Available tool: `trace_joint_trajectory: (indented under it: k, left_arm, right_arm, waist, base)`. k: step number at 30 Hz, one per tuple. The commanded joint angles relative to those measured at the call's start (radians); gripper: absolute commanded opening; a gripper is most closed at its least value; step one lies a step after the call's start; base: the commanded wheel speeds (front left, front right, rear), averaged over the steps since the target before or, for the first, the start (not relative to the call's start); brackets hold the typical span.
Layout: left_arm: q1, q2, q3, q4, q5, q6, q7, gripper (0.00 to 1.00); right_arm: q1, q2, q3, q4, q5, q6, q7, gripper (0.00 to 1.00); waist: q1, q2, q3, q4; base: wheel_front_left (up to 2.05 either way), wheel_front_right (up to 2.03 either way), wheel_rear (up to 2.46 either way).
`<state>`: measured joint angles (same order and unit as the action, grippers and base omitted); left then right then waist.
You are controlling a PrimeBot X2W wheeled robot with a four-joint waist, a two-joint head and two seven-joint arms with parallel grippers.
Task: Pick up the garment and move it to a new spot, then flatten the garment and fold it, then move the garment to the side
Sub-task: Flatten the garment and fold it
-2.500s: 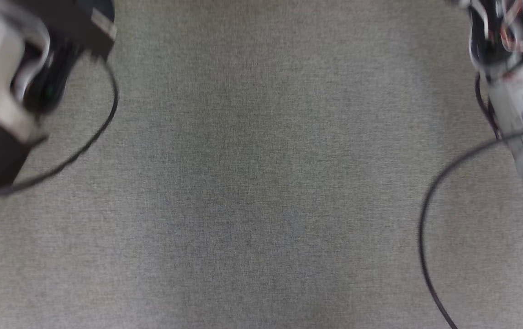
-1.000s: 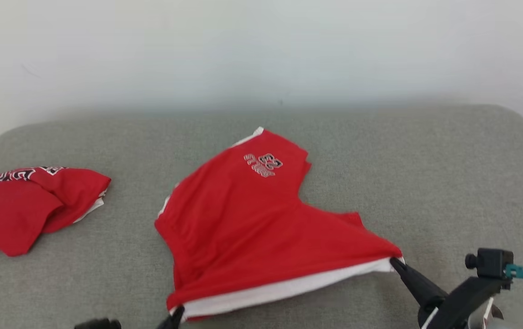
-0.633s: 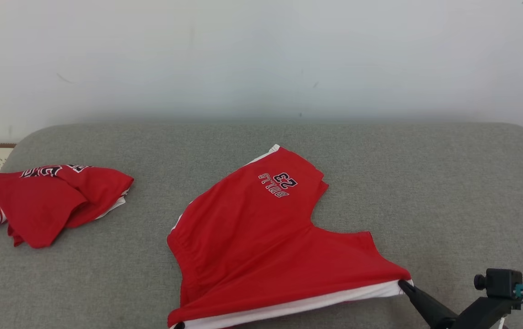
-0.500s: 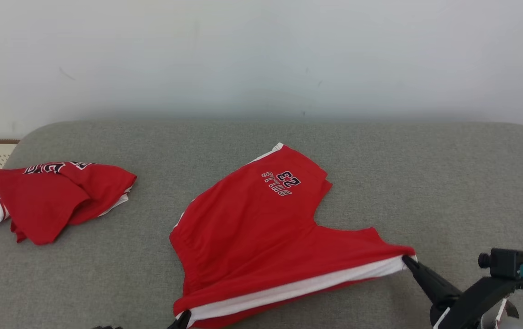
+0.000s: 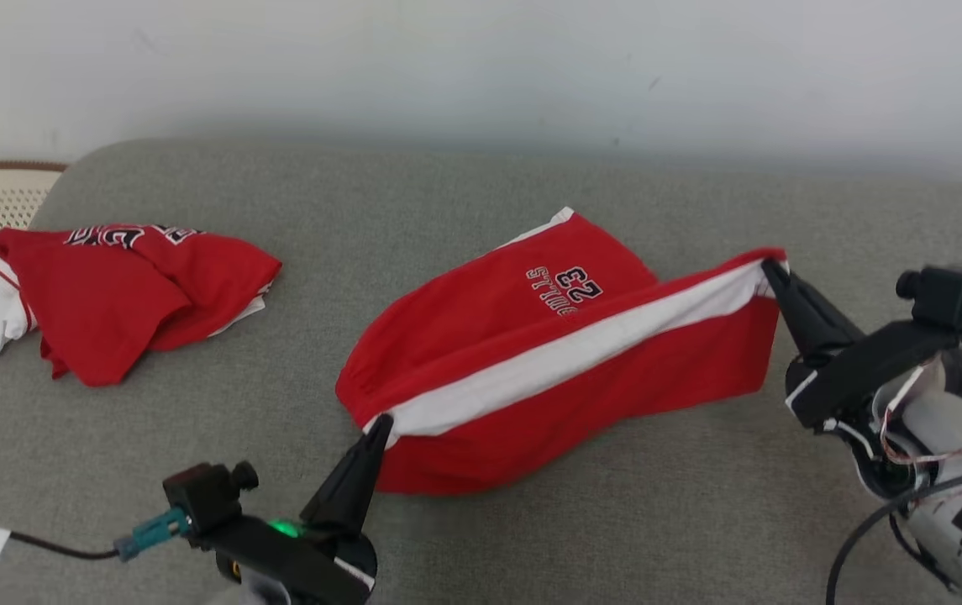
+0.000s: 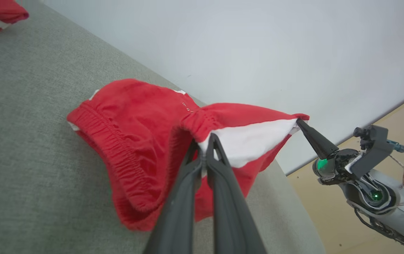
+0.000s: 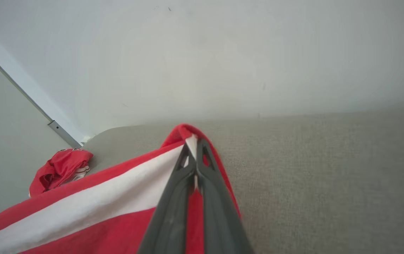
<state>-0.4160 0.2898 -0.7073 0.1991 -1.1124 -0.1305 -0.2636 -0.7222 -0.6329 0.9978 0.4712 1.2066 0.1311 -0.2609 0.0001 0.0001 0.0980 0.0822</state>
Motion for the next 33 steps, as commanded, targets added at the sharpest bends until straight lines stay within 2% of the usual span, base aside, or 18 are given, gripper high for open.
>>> trace_joint_trajectory:
  k: [1, 7, 15, 23, 33]
  left_arm:
    - [-0.022, -0.004, 0.009, 0.001, 0.004, 0.000, -0.001, 0.00]
    - [-0.131, -0.075, 0.063, 0.016, 0.015, 0.000, -0.001, 0.00]
    - [-0.239, -0.129, 0.100, 0.084, 0.043, 0.000, -0.001, 0.00]
    - [-0.253, -0.153, 0.130, 0.116, 0.052, 0.000, -0.001, 0.00]
    - [-0.285, -0.174, 0.100, 0.102, 0.060, 0.000, -0.001, 0.00]
  right_arm:
    - [-0.028, 0.004, -0.003, 0.012, -0.015, -0.001, -0.005, 0.00]
    - [-0.187, 0.051, 0.005, 0.130, -0.072, -0.001, 0.027, 0.00]
    - [-0.340, 0.108, 0.041, 0.230, -0.109, -0.001, 0.051, 0.00]
    - [-0.419, 0.145, 0.083, 0.335, -0.119, -0.001, 0.054, 0.00]
    - [-0.495, 0.181, 0.118, 0.456, -0.135, -0.001, 0.039, 0.00]
  waist:
    - [-0.0001, -0.0001, 0.074, 0.052]
    - [-0.0001, -0.0001, 0.180, 0.106]
    - [-0.0001, -0.0001, 0.279, 0.152]
    - [-0.0001, -0.0001, 0.324, 0.182]
    - [-0.0001, -0.0001, 0.362, 0.210]
  base:
    - [0.00, 0.00, 0.00]
    - [0.00, 0.00, 0.00]
    - [0.00, 0.00, 0.00]
    - [0.00, 0.00, 0.00]
    - [0.00, 0.00, 0.00]
